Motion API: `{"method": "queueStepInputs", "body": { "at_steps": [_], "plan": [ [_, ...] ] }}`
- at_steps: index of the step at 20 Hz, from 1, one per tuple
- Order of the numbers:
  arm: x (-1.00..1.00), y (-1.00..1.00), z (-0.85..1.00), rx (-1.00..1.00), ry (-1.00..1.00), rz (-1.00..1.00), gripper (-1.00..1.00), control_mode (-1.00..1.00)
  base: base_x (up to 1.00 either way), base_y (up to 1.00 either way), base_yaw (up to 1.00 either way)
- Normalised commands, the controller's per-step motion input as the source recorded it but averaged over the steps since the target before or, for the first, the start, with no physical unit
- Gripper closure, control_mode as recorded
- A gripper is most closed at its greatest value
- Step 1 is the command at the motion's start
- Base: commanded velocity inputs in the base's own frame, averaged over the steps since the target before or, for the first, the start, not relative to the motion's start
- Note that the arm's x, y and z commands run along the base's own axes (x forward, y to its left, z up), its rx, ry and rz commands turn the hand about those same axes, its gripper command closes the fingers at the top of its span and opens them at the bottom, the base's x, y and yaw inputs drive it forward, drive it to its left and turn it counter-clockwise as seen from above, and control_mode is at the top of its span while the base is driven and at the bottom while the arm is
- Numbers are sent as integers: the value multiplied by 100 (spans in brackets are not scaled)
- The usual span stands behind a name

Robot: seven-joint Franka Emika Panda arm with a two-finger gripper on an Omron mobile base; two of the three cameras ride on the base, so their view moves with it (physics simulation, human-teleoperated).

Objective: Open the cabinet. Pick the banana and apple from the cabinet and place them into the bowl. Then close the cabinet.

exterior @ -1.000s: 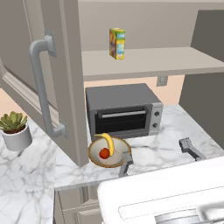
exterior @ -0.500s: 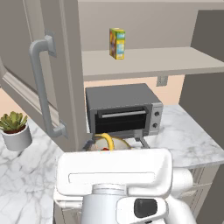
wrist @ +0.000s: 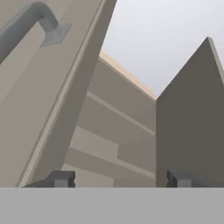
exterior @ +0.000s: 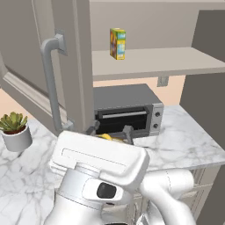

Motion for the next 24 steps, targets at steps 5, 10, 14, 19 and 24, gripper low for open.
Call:
{"method": "queueStepInputs", "body": {
  "at_steps": [5, 10, 14, 19, 24],
  "plan": [
    [-84, 0, 0, 0, -14, 8, -100, -100, 0, 0, 0],
    [-62, 19, -3, 0, -12, 11, -100, -100, 0, 0, 0],
    [84, 84, -60, 4, -1, 0, -100, -100, 0, 0, 0],
    [100, 63, -84, 2, 0, 0, -100, -100, 0, 0, 0],
    [100, 13, -72, 0, 0, -1, -100, -100, 0, 0, 0]
  ]
}}
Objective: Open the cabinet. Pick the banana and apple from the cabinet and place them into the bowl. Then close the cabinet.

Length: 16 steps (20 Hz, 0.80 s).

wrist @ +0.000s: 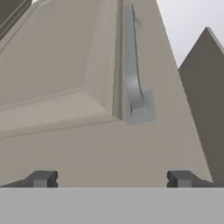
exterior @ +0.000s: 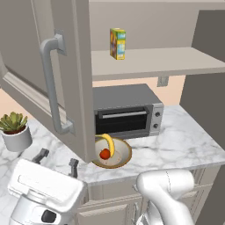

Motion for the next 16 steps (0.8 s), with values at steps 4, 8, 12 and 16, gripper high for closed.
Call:
{"method": "queueStepInputs", "body": {
  "at_steps": [4, 8, 12, 16],
  "plan": [
    [100, -6, -33, 5, 1, 0, -100, -100, 0, 0, 0],
    [100, -41, 12, 13, 0, -10, -100, -100, 0, 0, 0],
    [31, -23, 38, 9, -11, -11, -100, -100, 0, 0, 0],
    [-80, 55, -95, -1, 2, 1, -100, -100, 0, 0, 0]
  ]
}}
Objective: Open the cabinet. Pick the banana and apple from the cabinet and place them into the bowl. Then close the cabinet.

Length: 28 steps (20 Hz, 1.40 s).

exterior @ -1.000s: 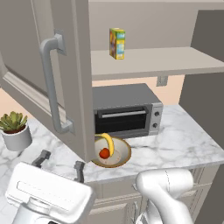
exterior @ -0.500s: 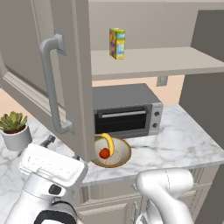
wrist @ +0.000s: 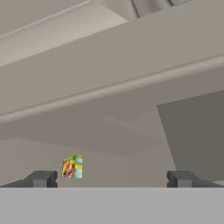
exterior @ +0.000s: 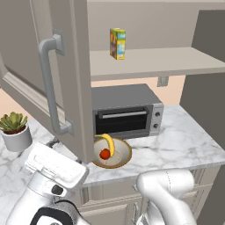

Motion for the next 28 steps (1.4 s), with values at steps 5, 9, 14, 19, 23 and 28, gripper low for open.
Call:
{"method": "queueStepInputs", "body": {
  "at_steps": [5, 9, 14, 19, 23, 28],
  "plan": [
    [0, 26, -29, 0, 7, 0, -100, -100, 0, 0, 0],
    [-8, 54, 20, -1, -12, 0, -100, -100, 0, 0, 0],
    [-40, 100, -6, -9, -2, 1, -100, -100, 0, 0, 0],
    [-10, 53, 57, -2, -10, 0, -100, -100, 0, 0, 0],
    [-12, 38, 83, 0, -23, -1, -100, -100, 0, 0, 0],
    [1, -30, 72, 3, -23, -13, -100, -100, 0, 0, 0]
  ]
}}
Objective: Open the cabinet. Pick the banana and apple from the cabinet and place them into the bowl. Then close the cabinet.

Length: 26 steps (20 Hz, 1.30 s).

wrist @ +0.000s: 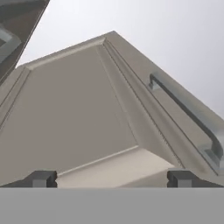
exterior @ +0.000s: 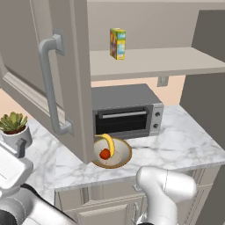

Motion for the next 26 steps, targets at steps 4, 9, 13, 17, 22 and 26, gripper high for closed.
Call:
{"method": "queueStepInputs", "body": {
  "at_steps": [4, 9, 13, 17, 22, 26],
  "plan": [
    [22, -98, 30, 15, -5, -12, -100, -100, 0, 0, 0],
    [62, -100, 1, 20, 9, -15, -100, -100, 0, 0, 0],
    [90, -100, 0, 23, 20, -16, -100, -100, 0, 0, 0],
    [99, -100, 2, 22, 21, -19, -100, -100, 0, 0, 0],
    [100, -91, 23, 27, 21, -8, -100, -100, 0, 0, 0],
    [100, -78, -12, 16, 12, 14, -100, -100, 0, 0, 0]
  ]
}}
